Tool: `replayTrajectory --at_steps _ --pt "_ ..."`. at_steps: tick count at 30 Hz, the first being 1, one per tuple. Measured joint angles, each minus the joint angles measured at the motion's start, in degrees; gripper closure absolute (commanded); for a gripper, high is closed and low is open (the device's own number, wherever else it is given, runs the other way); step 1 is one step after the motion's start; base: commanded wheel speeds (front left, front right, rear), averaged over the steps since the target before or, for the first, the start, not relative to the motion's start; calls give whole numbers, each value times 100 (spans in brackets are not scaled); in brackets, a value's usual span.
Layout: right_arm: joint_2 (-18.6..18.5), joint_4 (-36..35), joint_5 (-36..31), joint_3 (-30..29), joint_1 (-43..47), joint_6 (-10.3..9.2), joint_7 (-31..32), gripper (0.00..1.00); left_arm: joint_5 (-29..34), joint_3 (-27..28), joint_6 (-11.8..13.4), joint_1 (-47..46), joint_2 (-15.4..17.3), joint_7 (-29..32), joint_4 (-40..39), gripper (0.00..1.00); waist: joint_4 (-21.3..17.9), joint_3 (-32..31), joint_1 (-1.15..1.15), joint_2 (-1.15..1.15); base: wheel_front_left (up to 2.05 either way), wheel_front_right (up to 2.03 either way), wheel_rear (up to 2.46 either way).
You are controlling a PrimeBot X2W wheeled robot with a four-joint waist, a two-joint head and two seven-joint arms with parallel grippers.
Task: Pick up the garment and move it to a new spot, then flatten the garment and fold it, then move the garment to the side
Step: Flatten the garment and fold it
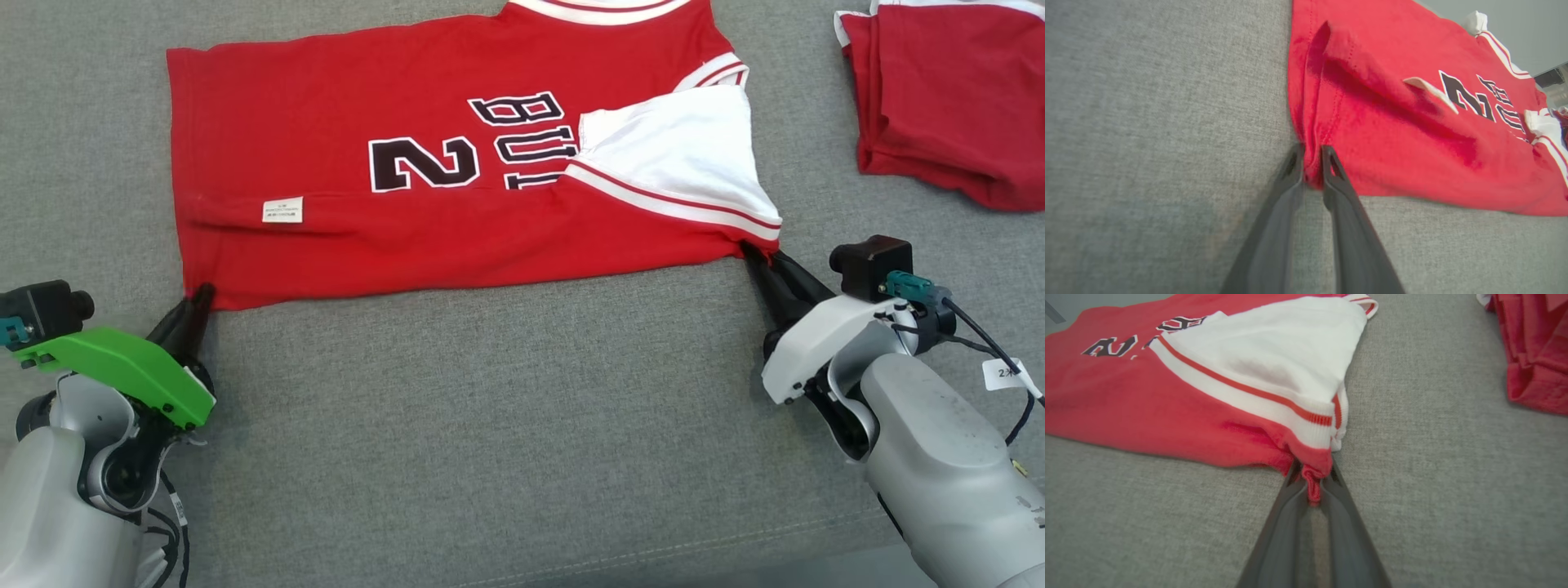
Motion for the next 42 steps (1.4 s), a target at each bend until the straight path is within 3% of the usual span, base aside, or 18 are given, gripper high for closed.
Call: replayTrajectory --at_steps 17,31,42 --pt "-245 -133 280 146 39 55 35 100 -467 105 -32 24 229 403 -16 100 31 -183 0 0 0 0 0" --pt "-464 -695 1125 7 1054 101 445 100 -755 238 -35 1094 255 364 -594 100 -46 -638 0 0 0 0 0" --pt "-777 -1291 1380 -199 1749 96 668 100 -846 188 -59 1983 124 301 -1078 100 42 -764 0 0 0 0 0"
